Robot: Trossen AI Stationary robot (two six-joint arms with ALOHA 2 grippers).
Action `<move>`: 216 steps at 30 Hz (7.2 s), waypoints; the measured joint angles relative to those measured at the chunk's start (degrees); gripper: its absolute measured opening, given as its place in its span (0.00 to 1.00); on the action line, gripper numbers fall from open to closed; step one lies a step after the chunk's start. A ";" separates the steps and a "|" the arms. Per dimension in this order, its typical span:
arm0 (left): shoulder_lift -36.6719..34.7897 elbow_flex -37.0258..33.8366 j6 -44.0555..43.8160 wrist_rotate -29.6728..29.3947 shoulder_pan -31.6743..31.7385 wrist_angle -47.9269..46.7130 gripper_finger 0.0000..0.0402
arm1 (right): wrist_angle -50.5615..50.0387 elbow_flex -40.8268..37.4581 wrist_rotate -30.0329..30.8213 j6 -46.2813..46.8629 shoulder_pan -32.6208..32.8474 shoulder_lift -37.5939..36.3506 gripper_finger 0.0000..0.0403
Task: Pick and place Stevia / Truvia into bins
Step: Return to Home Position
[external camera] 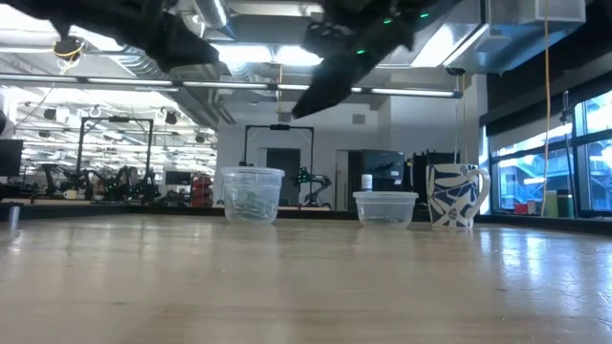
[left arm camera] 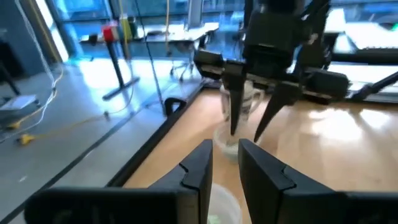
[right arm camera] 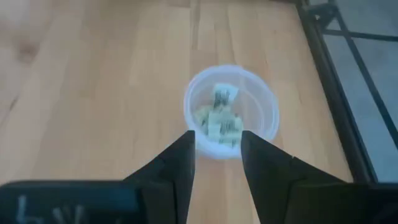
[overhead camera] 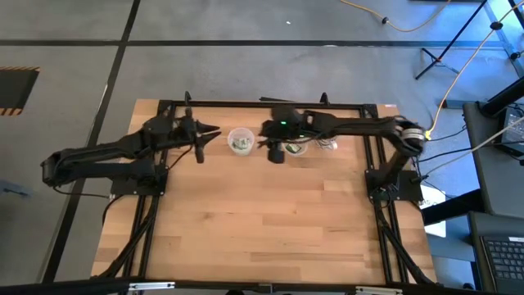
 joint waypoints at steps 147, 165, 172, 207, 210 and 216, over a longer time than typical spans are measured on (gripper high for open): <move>-39.65 -28.69 -9.25 -11.98 0.72 0.68 0.18 | 20.12 -78.70 16.66 17.61 -9.53 -96.00 0.33; -39.65 -28.69 -9.27 -11.98 0.72 0.68 0.18 | 20.11 -78.68 16.66 17.59 -9.53 -96.00 0.33; -39.65 -28.69 -9.27 -11.98 0.72 0.68 0.18 | 20.12 -78.68 16.66 17.59 -9.55 -96.00 0.33; -39.65 -28.69 -9.27 -11.98 0.72 0.68 0.18 | 20.12 -78.68 16.66 17.61 -9.53 -96.00 0.33; -39.65 -28.69 -9.27 -11.98 0.71 0.68 0.18 | 20.11 -78.68 16.66 17.59 -9.53 -96.00 0.33; -39.65 -28.68 -9.27 -11.98 0.70 0.68 0.18 | 20.11 -78.68 16.66 17.60 -9.53 -96.00 0.33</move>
